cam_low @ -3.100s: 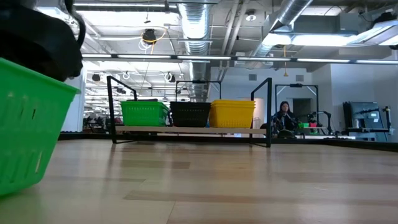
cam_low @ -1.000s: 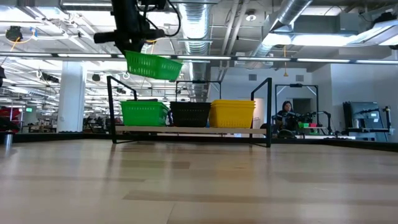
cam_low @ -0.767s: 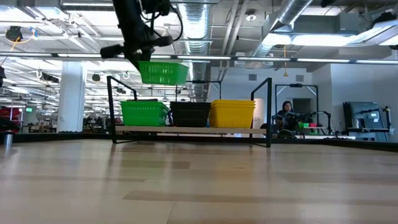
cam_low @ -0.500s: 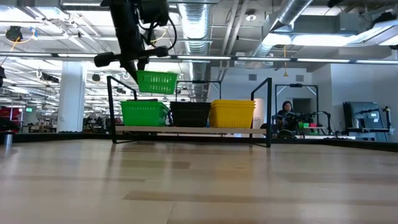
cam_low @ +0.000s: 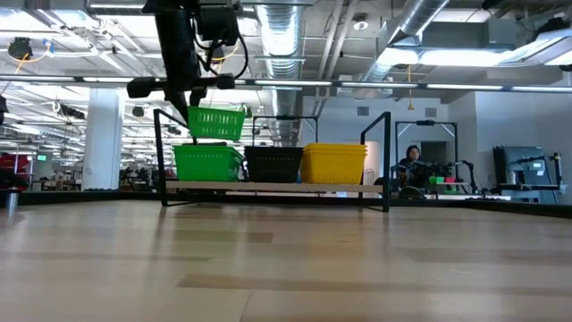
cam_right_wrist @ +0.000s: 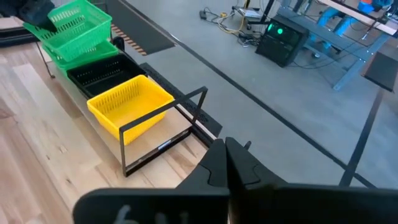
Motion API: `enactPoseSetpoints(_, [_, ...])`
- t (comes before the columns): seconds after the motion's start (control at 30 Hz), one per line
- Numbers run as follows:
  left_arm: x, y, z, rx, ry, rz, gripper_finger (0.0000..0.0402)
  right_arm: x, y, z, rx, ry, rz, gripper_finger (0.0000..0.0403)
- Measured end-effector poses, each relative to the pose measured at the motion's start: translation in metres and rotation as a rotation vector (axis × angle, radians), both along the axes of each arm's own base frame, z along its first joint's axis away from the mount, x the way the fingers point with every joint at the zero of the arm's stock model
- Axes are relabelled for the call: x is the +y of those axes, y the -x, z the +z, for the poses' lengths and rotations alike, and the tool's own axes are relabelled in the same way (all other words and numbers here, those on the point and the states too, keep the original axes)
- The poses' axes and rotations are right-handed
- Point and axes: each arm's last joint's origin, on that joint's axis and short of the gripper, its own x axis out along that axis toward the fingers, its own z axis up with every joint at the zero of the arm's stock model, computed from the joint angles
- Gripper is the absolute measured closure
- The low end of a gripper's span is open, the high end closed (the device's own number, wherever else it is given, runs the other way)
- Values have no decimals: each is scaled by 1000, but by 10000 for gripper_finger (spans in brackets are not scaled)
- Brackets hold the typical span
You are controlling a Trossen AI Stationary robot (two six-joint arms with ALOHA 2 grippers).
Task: Stack baskets on shelf by color
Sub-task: Stack the green basket on top of the green basket on the shelf
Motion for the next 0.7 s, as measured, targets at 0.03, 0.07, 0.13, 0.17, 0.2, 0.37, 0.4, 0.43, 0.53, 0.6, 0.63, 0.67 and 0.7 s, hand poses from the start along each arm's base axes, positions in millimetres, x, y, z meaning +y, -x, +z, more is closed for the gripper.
enactPoseSetpoints(0.03, [2, 1, 0, 6, -1, -2, 401, 0, 0, 0, -2, 0, 0, 402])
enactPoseSetpoints(0.07, [3, 1, 0, 11, -2, -5, 401, 0, 0, 0, -1, 0, 0, 402])
enactPoseSetpoints(0.13, [6, 3, 0, 22, 0, -12, 401, 0, 0, 0, 0, 0, 0, 402])
enactPoseSetpoints(0.17, [8, 4, 0, 30, 2, -18, 401, 0, 0, 0, 0, 0, 0, 402])
enactPoseSetpoints(0.2, [10, 5, 0, 37, 4, -26, 401, 0, 0, 0, 0, 0, 0, 402])
enactPoseSetpoints(0.37, [17, 9, -1, 60, 43, -78, 401, 0, 0, 0, -7, -3, -2, 402])
enactPoseSetpoints(0.4, [19, 10, -1, 65, 45, -83, 401, 0, -1, 0, -11, -4, -2, 402])
enactPoseSetpoints(0.43, [20, 10, -1, 70, 47, -87, 401, 0, -1, 1, -14, -5, -2, 402])
enactPoseSetpoints(0.53, [26, 13, -1, 85, 57, -105, 401, 0, -1, 1, -21, -10, -5, 402])
enactPoseSetpoints(0.6, [29, 15, -1, 94, 61, -114, 401, 0, -1, 1, -35, -21, -14, 402])
enactPoseSetpoints(0.63, [30, 16, -1, 94, 67, -119, 401, 0, -1, 1, -40, -25, -17, 402])
enactPoseSetpoints(0.67, [31, 17, -1, 97, 74, -127, 401, 0, -1, 1, -44, -27, -19, 402])
enactPoseSetpoints(0.7, [32, 18, -1, 100, 78, -136, 401, 0, -1, 1, -45, -28, -20, 402])
